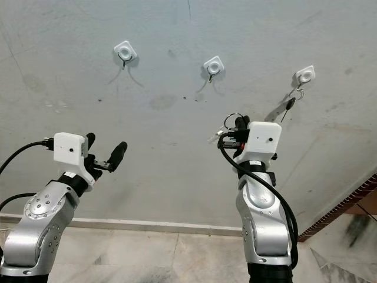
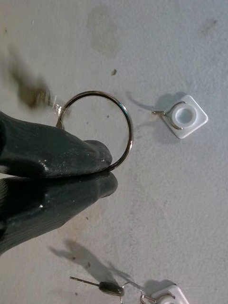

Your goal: Hang keys on a hook

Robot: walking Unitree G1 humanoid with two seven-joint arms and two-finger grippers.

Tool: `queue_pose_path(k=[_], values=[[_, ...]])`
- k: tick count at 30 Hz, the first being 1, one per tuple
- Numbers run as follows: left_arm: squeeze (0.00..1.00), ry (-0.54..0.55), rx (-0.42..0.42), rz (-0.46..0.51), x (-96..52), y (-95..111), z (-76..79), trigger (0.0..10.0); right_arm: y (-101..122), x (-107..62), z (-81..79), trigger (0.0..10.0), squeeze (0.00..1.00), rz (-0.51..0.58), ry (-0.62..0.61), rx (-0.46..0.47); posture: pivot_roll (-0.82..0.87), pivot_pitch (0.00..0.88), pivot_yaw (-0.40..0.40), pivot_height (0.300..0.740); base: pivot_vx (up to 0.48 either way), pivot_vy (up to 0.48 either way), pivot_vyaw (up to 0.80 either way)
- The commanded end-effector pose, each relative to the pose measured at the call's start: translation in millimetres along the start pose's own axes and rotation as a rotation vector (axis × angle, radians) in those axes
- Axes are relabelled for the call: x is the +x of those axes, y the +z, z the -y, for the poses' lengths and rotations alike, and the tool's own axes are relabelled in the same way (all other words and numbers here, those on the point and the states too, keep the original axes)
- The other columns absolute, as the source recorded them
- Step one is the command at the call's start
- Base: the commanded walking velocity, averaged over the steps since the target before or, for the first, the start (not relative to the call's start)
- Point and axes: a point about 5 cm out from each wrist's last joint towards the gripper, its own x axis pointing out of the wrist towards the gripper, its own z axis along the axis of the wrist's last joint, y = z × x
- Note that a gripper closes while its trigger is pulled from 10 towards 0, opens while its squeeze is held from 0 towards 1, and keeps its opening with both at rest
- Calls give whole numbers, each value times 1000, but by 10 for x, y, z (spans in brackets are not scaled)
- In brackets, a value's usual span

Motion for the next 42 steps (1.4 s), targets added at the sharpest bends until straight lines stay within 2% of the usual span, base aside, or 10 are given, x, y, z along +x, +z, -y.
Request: queue_pose_path(k=[1,24,33,38,39,42], values=[[0,-11,12,9,-5,45,33,10000,45,-22,10,10000,0,8,-3,0,152,0,-101,740,289,0,0],[0,-11,9,1,-12,51,39,10000,26,-126,-137,10000,0,-22,84,14,151,0,-97,740,390,0,0],[0,7,-8,-19,-40,7,2,10000,6,-211,-136,10000,0,-32,93,16,152,0,-97,740,0,0,0],[0,30,35,-17,-67,4,-19,10000,3,-268,-116,10000,0,-36,95,24,152,0,-97,740,0,0,0],[0,47,88,0,-104,26,-49,10000,7,-291,-118,10000,0,-37,100,20,156,0,-98,740,0,0,0],[0,49,100,-3,-144,12,-63,10000,16,-299,-139,10000,0,-36,112,17,156,0,-98,740,0,0,0]])
